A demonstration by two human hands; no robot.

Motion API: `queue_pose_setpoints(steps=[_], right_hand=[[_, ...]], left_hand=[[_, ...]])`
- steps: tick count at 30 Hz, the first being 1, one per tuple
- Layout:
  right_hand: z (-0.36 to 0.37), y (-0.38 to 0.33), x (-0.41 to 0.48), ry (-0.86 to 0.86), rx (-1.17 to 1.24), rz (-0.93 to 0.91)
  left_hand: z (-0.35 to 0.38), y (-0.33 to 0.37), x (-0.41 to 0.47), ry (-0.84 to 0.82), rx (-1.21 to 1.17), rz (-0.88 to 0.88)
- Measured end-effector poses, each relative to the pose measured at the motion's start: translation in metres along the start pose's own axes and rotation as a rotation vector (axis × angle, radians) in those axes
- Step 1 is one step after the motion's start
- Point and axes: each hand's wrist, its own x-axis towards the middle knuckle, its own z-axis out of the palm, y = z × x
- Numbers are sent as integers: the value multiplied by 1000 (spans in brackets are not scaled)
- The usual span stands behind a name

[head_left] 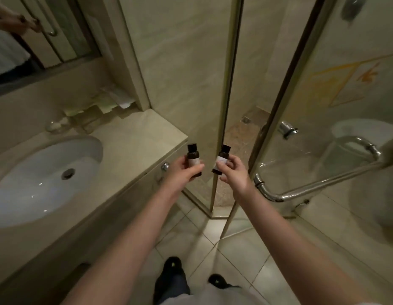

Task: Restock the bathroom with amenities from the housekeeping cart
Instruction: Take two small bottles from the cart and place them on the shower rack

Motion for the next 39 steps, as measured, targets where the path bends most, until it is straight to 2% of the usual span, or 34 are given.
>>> queue_pose_setpoints(steps=[9,13,18,25,31,39], right_hand=[[33,-6,16,440,72,-57],[39,-5,14,592,69,-66],[46,-4,15,661,47,-69],[41,2,9,756,70,-58],[28,9,-17,808,87,-70],[-2,20,-71,943,173,-81]], left_hand=[[-22,31,76,-399,51,9],[-23,35,89,-521,50,-2],[-20,37,96,-629,95,-20],[-10,32,94,-670,150,-39],[11,27,82,-756,231,22],[57,20,41,-839,248,-43]])
